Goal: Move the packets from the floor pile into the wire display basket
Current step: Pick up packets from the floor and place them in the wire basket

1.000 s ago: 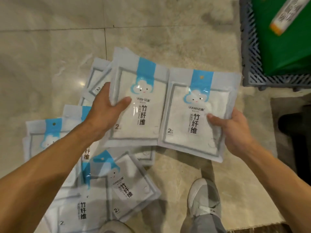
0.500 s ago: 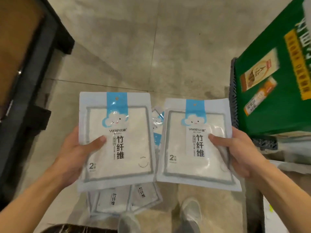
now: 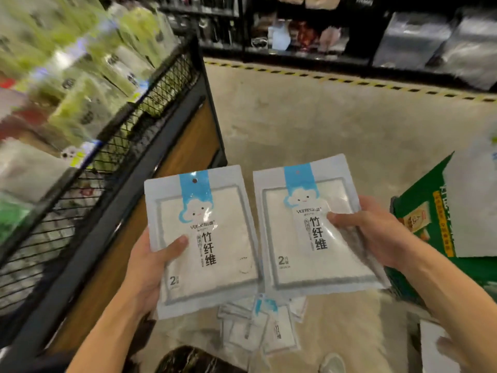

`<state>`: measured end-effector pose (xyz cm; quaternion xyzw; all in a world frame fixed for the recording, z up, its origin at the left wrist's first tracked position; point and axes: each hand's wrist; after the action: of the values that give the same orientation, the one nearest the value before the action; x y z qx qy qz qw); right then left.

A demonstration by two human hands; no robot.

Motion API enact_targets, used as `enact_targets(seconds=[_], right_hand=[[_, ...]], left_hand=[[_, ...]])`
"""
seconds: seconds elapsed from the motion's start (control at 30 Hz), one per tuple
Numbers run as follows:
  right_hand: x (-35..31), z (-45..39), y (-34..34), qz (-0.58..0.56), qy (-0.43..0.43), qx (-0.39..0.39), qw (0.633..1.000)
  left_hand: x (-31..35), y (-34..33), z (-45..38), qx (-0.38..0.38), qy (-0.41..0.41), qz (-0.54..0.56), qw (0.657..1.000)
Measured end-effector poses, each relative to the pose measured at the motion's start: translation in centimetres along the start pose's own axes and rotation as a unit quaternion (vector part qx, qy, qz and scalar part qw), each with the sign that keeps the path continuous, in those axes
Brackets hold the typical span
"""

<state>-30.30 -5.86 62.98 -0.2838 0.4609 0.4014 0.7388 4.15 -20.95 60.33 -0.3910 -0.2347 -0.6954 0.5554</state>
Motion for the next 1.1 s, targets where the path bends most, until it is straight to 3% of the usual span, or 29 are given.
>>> enact_targets(seconds=[0.2, 0.43, 0.77, 1.1], right_hand=[[-9.5, 6.9, -5.4, 0.006, 0.076, -0.04, 0.996], [-14.7, 11.9, -7.5, 0.013, 0.098, -0.128, 0.987], [-16.8, 14.1, -8.9, 0.063, 0.111, -0.304, 0.944], [-14.6, 20.4, -15.3, 0.11, 0.113, -0.477, 0.864]], left_hand=[[7.1, 3.6, 12.4, 0.021, -0.051, 0.012, 0.998], [8.6, 5.6, 23.2, 0.076, -0.104, 0.047, 0.991], [2.3, 3.0, 35.1, 0.2, -0.151, 0.162, 0.954], [-6.6, 2.0, 47.9, 0.353, -0.167, 0.249, 0.886]])
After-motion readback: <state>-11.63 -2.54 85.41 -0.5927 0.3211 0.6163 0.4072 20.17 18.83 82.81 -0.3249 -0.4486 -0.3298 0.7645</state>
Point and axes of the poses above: each hand's wrist, its own z-axis away from the middle knuckle, its own y-axis out of the back of the hand, x = y × z, and after that the axes turned 9 degrees about y, right-handed
